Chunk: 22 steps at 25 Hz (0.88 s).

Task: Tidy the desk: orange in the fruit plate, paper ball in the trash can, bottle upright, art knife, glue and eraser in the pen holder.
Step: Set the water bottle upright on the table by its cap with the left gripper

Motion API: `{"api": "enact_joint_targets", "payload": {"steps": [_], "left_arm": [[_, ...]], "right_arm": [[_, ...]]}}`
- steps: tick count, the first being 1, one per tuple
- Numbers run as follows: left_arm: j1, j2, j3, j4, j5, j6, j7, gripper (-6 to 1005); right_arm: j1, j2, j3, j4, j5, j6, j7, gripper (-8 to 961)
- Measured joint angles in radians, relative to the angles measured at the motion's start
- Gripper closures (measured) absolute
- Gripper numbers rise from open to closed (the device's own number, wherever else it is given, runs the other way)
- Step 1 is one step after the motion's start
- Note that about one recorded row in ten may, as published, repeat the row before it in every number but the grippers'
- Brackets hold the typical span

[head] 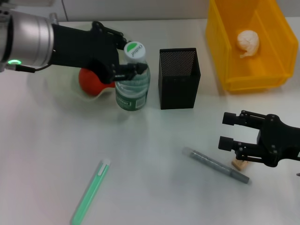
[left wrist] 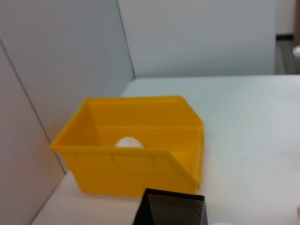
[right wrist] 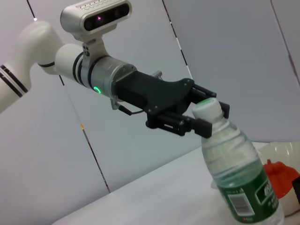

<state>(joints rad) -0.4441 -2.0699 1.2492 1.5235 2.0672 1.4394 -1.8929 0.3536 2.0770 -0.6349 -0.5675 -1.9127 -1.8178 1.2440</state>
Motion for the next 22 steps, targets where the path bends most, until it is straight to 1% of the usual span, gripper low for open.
{"api": "enact_joint_targets", "payload": {"steps": [11, 12, 14, 17, 20, 22], "left_arm": [[0.029, 0.002, -0.040, -0.010, -0.059, 0.003, 0.031, 514], [0.036, 0.002, -0.060, -0.019, -0.095, 0.003, 0.047, 513], [0.040, 0.002, -0.070, -0.026, -0.115, 0.003, 0.057, 512], [0.052, 0.002, -0.120, -0.058, -0.196, 0.005, 0.090, 510], [0.058, 0.002, -0.169, -0.095, -0.243, 0.006, 0.103, 508], [0.059, 0.002, -0.180, -0.105, -0.253, 0.007, 0.104, 507]], "right_arm": [[0.010, 0.000, -0.002, 0.000, -0.002, 0.000, 0.000, 212], [0.012, 0.000, -0.002, 0.000, -0.003, 0.000, 0.000, 212], [0.012, 0.000, -0.002, 0.000, -0.003, 0.000, 0.000, 212], [0.012, 0.000, -0.002, 0.000, -0.004, 0.002, 0.000, 213], [0.011, 0.000, -0.001, 0.000, -0.004, 0.003, 0.000, 213], [0.011, 0.000, -0.001, 0.000, -0.005, 0.007, 0.000, 213]]}}
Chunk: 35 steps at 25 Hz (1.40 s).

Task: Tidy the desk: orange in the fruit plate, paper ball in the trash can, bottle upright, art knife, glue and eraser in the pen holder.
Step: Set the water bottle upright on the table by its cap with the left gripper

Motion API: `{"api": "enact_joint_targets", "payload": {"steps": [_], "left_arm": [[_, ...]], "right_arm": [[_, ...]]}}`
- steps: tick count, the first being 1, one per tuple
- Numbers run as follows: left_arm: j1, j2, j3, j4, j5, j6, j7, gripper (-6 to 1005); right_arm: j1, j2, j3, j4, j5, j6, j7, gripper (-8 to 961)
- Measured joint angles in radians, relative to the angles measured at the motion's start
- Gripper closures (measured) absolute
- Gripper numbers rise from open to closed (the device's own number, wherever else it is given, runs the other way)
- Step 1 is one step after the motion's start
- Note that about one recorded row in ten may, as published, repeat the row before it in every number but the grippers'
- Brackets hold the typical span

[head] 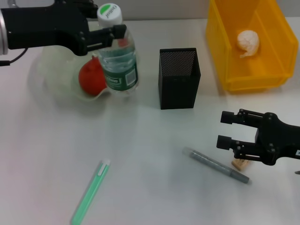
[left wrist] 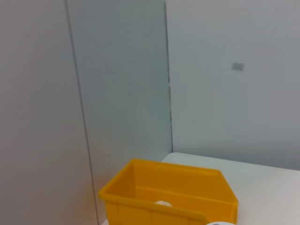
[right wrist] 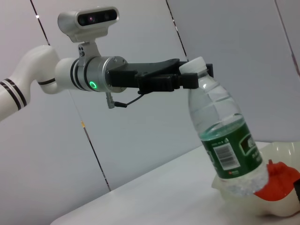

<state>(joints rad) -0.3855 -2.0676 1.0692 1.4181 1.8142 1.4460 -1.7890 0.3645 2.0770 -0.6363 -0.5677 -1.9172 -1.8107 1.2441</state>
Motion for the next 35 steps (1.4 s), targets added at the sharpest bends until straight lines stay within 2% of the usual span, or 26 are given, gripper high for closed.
{"api": "enact_joint_targets", "payload": {"steps": [1, 8, 13, 18, 35], "left_arm": [[0.002, 0.001, -0.027, -0.026, -0.014, 0.005, 0.007, 507], [0.012, 0.000, -0.059, -0.068, -0.050, 0.002, 0.035, 503], [0.015, 0.000, -0.131, -0.135, -0.092, 0.002, 0.072, 500], [0.019, 0.003, -0.155, -0.165, -0.098, 0.027, 0.109, 497], [0.078, 0.018, -0.206, -0.173, -0.077, 0.111, 0.159, 487]], "right_arm": [[0.000, 0.000, 0.000, 0.000, 0.000, 0.000, 0.000, 213], [0.001, 0.000, -0.002, 0.000, 0.000, 0.005, 0.000, 212], [0.001, 0.000, -0.002, 0.001, 0.000, 0.005, 0.000, 212], [0.001, 0.000, -0.002, 0.002, 0.000, 0.006, 0.000, 212], [0.014, 0.000, -0.002, 0.013, 0.001, 0.007, 0.000, 213]]}}
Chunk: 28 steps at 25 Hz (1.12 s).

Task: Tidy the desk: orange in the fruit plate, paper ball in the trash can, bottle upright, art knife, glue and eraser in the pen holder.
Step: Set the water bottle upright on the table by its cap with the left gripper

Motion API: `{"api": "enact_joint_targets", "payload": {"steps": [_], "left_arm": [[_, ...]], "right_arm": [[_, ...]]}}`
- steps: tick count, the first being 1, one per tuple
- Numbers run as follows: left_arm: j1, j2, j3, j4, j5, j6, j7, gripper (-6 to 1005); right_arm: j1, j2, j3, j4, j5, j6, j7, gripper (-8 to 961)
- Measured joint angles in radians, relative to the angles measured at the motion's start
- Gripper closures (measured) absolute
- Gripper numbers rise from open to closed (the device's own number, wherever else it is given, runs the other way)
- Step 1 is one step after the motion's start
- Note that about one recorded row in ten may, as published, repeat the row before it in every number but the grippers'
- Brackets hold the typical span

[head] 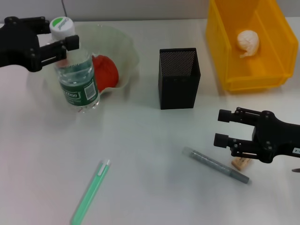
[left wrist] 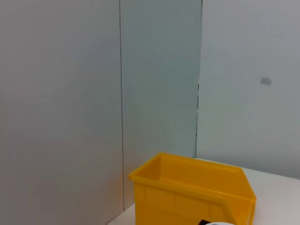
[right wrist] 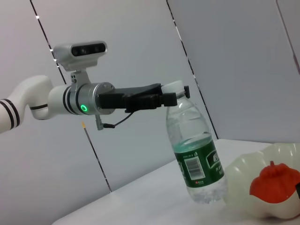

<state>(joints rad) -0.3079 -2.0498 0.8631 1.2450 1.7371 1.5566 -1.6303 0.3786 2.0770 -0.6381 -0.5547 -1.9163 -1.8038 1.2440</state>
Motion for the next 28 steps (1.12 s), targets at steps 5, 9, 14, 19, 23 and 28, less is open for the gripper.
{"api": "enact_joint_targets", "payload": {"steps": [5, 9, 14, 19, 23, 28], "left_arm": [[0.007, 0.006, -0.008, -0.034, 0.001, 0.005, 0.017, 484], [0.013, 0.009, -0.015, -0.047, 0.001, 0.007, 0.031, 482], [0.019, 0.023, -0.017, -0.067, 0.002, 0.010, 0.035, 479], [0.022, 0.030, -0.029, -0.094, 0.004, 0.008, 0.048, 476], [0.021, 0.033, -0.037, -0.123, 0.005, 0.010, 0.073, 474], [0.019, 0.043, -0.039, -0.160, 0.006, 0.004, 0.080, 471]], "right_arm": [[0.003, 0.000, 0.000, 0.006, -0.001, 0.000, 0.000, 213], [0.003, 0.000, 0.000, 0.008, -0.001, 0.000, 0.000, 213], [0.004, 0.000, 0.000, 0.009, -0.001, 0.000, 0.000, 212], [0.005, 0.000, -0.002, 0.011, -0.001, 0.000, 0.000, 213], [0.005, 0.000, -0.002, 0.012, -0.001, 0.000, -0.001, 213], [0.005, 0.000, -0.002, 0.013, -0.001, 0.000, -0.001, 213]]}}
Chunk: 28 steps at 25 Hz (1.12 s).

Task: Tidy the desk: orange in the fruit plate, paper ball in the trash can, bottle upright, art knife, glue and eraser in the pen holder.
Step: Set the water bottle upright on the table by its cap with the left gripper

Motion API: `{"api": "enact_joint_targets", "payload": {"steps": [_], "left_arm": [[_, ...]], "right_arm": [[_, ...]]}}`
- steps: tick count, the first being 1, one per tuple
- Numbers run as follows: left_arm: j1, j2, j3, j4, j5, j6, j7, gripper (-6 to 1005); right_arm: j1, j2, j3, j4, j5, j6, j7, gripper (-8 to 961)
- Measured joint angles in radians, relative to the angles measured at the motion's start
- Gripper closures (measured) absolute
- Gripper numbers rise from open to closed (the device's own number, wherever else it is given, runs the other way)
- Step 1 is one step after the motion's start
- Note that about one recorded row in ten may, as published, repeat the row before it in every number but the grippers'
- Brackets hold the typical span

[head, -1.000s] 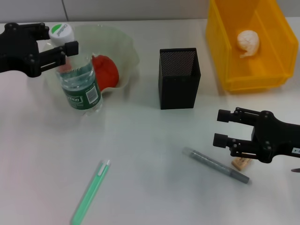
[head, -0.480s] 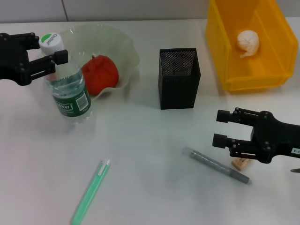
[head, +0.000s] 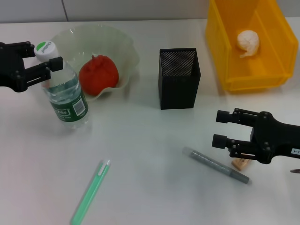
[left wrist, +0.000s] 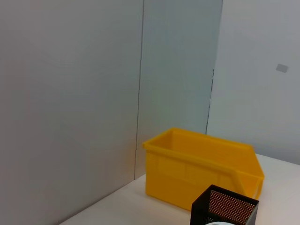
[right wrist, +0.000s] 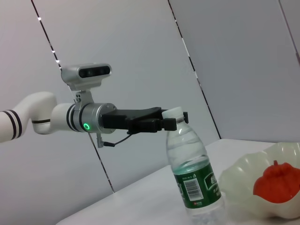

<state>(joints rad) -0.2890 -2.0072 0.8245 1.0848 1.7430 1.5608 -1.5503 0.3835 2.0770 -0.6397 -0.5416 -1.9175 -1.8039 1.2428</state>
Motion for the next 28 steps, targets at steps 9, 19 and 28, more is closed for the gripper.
{"api": "enact_joint_targets", "payload": {"steps": [9, 19, 28], "left_arm": [[0.000, -0.006, -0.001, -0.010, 0.012, -0.002, 0.035, 466], [-0.011, -0.011, -0.003, -0.040, 0.038, -0.016, 0.057, 460], [-0.016, -0.011, -0.005, -0.070, 0.038, -0.023, 0.085, 455]], "right_arm": [[0.000, 0.000, 0.000, 0.000, 0.000, 0.000, 0.000, 212], [0.001, 0.001, 0.000, 0.000, 0.000, 0.000, 0.000, 212], [0.002, 0.002, 0.000, 0.000, 0.000, 0.000, 0.000, 212]]}}
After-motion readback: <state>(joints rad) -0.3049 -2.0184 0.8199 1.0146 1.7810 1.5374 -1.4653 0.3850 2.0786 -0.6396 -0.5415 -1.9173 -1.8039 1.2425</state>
